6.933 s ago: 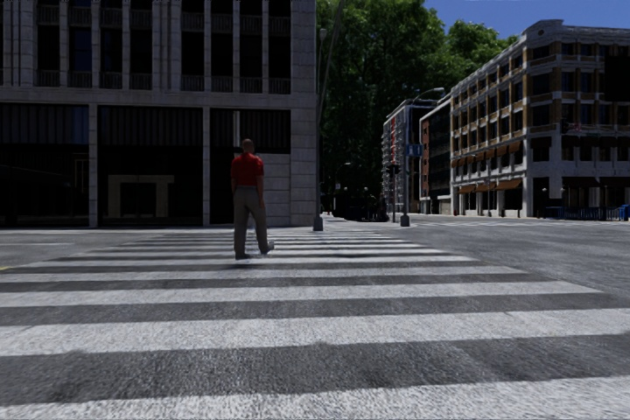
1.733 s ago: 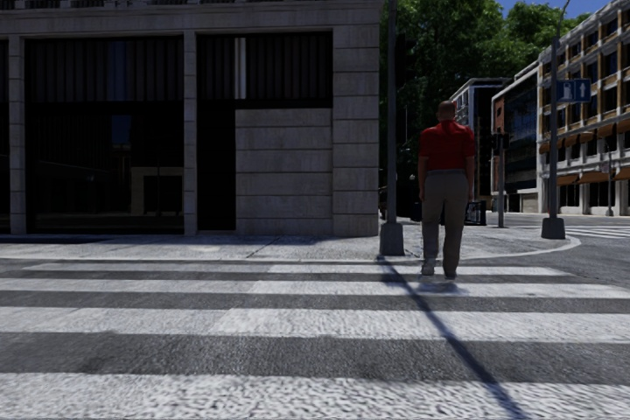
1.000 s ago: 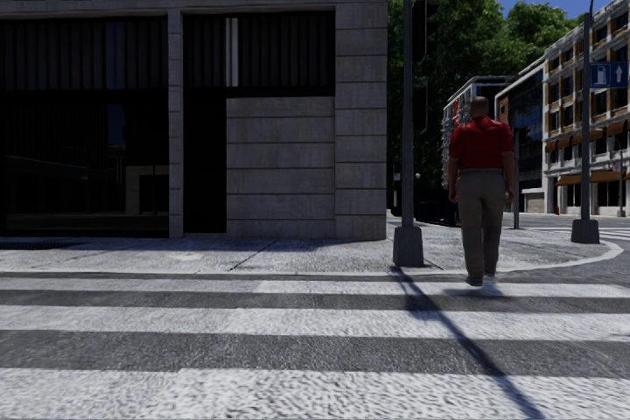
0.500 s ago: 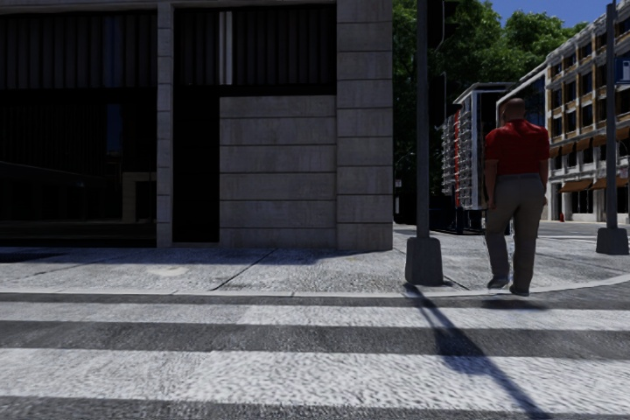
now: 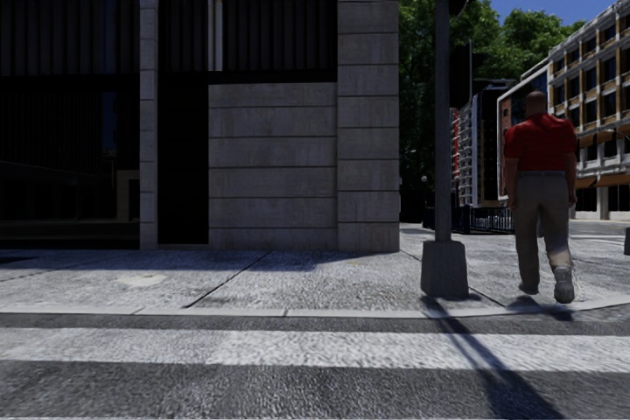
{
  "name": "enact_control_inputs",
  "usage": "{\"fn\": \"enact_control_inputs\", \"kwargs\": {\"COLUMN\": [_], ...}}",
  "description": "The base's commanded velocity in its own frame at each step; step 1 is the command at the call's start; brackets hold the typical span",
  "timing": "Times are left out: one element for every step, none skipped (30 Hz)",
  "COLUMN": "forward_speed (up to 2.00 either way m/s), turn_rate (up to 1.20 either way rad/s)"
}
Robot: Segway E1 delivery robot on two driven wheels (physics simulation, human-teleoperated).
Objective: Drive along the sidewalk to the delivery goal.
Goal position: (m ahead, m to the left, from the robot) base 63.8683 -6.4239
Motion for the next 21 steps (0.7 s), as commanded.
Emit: {"fn": "enact_control_inputs", "kwargs": {"forward_speed": [1.32,1.32,1.32,1.32,1.32,1.32,1.32,1.32,1.32,1.32,1.32,1.32,1.32,1.32,1.32,1.32,1.32,1.32,1.32,1.32,1.32], "turn_rate": [0.0,0.0,0.0,0.0,0.0,0.0,0.0,0.0,0.0,0.0,0.0,0.0,0.0,0.0,0.0,0.0,0.0,0.0,0.0,0.0,0.0]}}
